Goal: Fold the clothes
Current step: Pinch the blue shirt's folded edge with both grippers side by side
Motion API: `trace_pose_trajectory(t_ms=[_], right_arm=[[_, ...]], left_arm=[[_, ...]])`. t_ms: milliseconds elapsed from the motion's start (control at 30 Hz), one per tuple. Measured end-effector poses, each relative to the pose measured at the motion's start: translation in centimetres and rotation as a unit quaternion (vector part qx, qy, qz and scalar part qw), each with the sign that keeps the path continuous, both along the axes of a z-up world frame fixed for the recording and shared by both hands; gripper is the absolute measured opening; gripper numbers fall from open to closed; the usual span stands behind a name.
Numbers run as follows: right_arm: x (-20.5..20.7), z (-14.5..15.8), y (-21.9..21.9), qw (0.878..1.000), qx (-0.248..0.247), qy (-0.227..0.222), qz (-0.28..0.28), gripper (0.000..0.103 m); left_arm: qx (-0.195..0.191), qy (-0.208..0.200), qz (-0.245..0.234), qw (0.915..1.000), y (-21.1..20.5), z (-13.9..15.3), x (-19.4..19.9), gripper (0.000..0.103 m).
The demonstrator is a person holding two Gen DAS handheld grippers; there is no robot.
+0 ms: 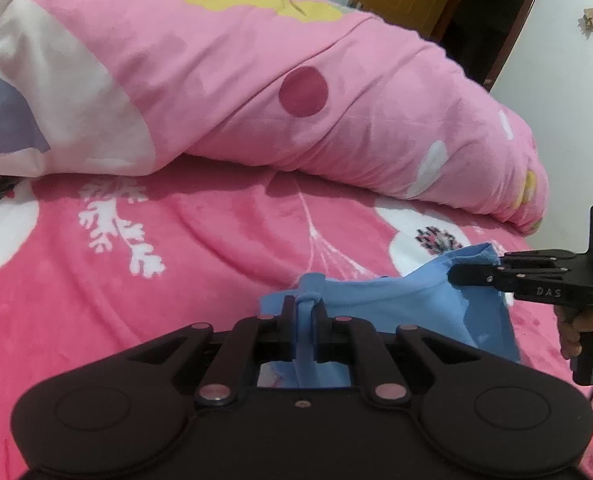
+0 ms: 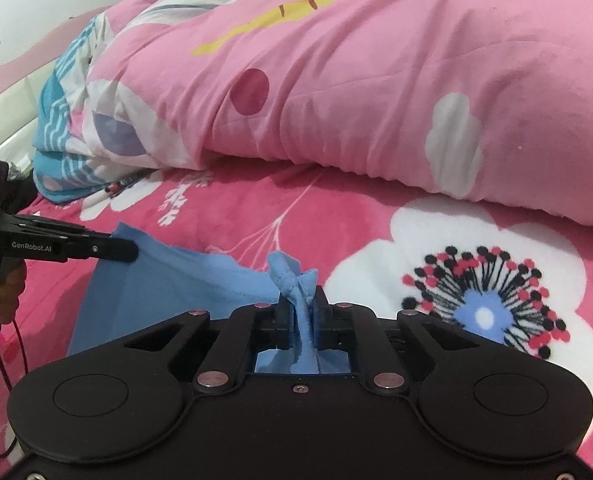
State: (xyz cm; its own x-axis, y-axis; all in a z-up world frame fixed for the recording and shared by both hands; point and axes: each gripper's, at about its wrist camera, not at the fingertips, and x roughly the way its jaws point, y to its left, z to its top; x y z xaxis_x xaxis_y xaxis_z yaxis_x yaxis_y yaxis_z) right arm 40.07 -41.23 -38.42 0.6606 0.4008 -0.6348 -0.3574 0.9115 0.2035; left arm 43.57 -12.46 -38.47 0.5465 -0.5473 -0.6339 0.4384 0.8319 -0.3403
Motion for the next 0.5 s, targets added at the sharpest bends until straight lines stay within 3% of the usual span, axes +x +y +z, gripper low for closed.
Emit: trace_pose_trajectory(t_ms=[167,500], right_arm=[[0.9,-1.3,0.2,1.000,0.000,0.007,0.000,0.008],[1.5,-1.7,-0.2,1.000,0.018,-0.003,-0.011,0.008]], left_arm=[[0.016,0.003,0.002,0.9999,0.0,-1.1,0.4,0.006],[0.005,-0.005,0.012,0.9999,0.3,-0.9,1.2,0.006]])
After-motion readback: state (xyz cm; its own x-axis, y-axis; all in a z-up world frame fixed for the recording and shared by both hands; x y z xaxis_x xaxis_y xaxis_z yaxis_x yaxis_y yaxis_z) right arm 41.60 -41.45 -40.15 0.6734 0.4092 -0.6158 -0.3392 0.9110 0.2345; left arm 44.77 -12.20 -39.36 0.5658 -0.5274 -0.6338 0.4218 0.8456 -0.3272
